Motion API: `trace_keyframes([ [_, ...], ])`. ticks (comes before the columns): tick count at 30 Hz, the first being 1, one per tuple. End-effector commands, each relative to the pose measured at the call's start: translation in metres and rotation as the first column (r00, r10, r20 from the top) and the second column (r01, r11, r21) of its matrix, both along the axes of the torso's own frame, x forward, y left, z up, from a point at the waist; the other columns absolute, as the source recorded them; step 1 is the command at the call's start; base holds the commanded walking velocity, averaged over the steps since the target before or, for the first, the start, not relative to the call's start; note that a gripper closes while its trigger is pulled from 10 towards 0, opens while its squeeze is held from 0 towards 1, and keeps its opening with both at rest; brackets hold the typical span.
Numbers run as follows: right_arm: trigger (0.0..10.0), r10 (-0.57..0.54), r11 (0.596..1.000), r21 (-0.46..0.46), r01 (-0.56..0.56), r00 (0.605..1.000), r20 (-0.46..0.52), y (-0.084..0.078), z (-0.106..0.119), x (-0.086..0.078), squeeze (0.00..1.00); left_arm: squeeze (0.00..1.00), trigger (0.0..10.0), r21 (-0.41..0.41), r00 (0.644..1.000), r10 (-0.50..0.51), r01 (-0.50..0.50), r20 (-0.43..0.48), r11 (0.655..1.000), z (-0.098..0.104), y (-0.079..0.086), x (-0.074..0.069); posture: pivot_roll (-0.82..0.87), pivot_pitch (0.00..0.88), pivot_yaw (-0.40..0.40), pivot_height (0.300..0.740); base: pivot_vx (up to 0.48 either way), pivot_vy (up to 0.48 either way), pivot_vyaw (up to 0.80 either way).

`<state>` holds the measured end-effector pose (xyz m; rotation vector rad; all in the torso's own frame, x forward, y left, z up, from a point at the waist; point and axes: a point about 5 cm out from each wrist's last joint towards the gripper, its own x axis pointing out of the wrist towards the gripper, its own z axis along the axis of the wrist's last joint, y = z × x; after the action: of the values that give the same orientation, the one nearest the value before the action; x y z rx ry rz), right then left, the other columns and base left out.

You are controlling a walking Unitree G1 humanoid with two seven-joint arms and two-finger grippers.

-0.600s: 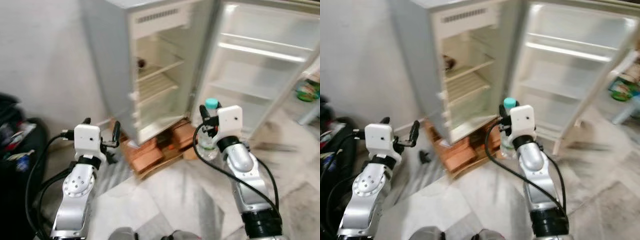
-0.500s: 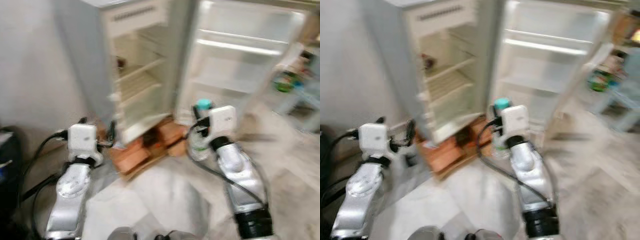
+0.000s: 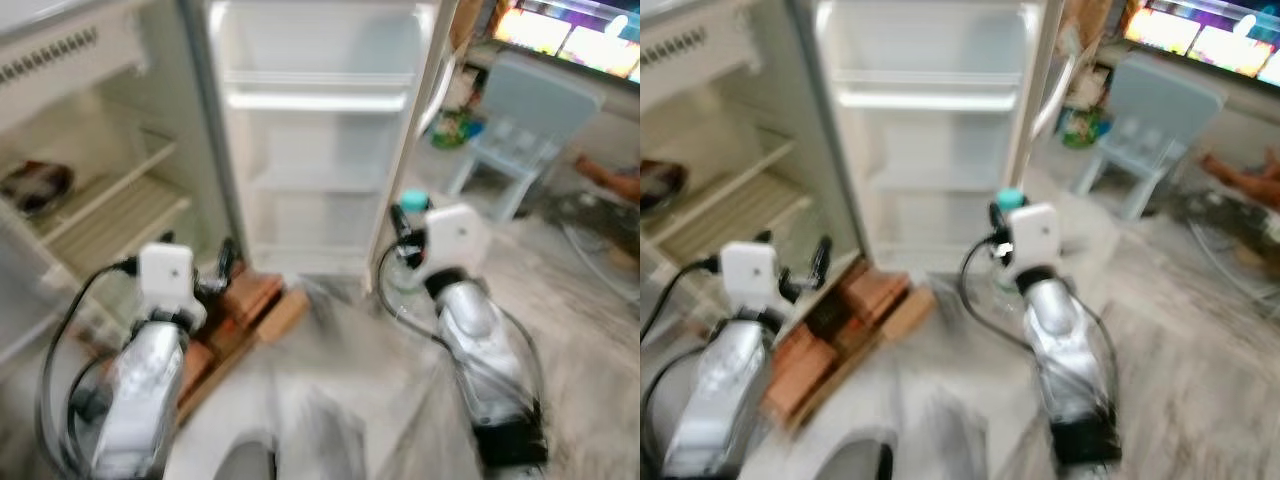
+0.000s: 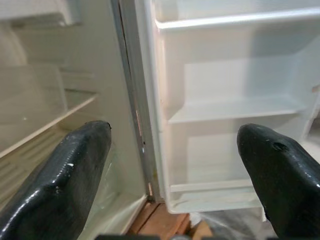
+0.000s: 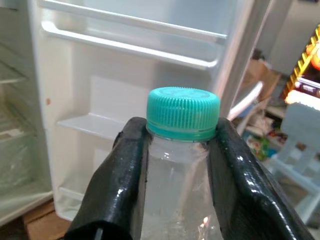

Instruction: Restocking fridge

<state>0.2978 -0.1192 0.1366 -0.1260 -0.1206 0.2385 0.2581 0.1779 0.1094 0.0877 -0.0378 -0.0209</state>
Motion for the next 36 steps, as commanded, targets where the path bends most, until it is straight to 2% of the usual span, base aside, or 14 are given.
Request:
trace_keyframes([
  [1,10.0,-0.021,1.0,-0.007,0.021,1.0,0.018,-0.008,0.003,0.0,0.0,0.0,10.0,-0.022,1.0,-0.016,0.016,0.012,1.0,0.004,-0.005,0.001,0.11,0.059,-0.037,0.74,0.36,0.315,0.0],
  [14,10.0,-0.014,1.0,-0.006,0.014,1.0,0.012,-0.007,0.001,0.0,0.0,0.0,10.0,-0.026,1.0,0.008,-0.008,-0.001,1.0,0.002,-0.001,0.002,0.11,0.057,-0.038,0.74,0.282,0.387,0.0],
  [18,10.0,-0.012,1.0,-0.003,0.012,1.0,0.014,-0.007,0.002,0.0,0.0,0.0,10.0,-0.002,0.999,-0.026,0.026,0.023,1.0,0.005,-0.004,0.002,0.11,0.057,-0.037,0.74,0.281,0.379,0.0],
  [26,10.0,-0.017,1.0,-0.002,0.017,1.0,0.02,-0.007,0.002,0.0,0.0,0.0,10.0,-0.01,0.998,-0.063,0.063,0.029,0.998,0.006,-0.01,0.0,0.11,0.062,-0.036,0.74,0.467,0.0,0.0],
  [27,10.0,-0.018,1.0,-0.002,0.018,1.0,0.02,-0.007,0.003,0.0,0.0,0.0,10.0,-0.027,0.997,-0.067,0.068,0.036,0.997,0.007,-0.012,0.0,0.11,0.063,-0.037,0.74,0.0,0.0,0.0],
  [36,10.0,-0.02,1.0,-0.007,0.021,1.0,0.019,-0.007,0.001,0.001,0.0,0.0,10.0,0.002,0.998,-0.052,0.052,0.023,0.999,0.006,-0.012,-0.001,0.12,0.066,-0.039,0.74,0.0,0.0,0.0],
])
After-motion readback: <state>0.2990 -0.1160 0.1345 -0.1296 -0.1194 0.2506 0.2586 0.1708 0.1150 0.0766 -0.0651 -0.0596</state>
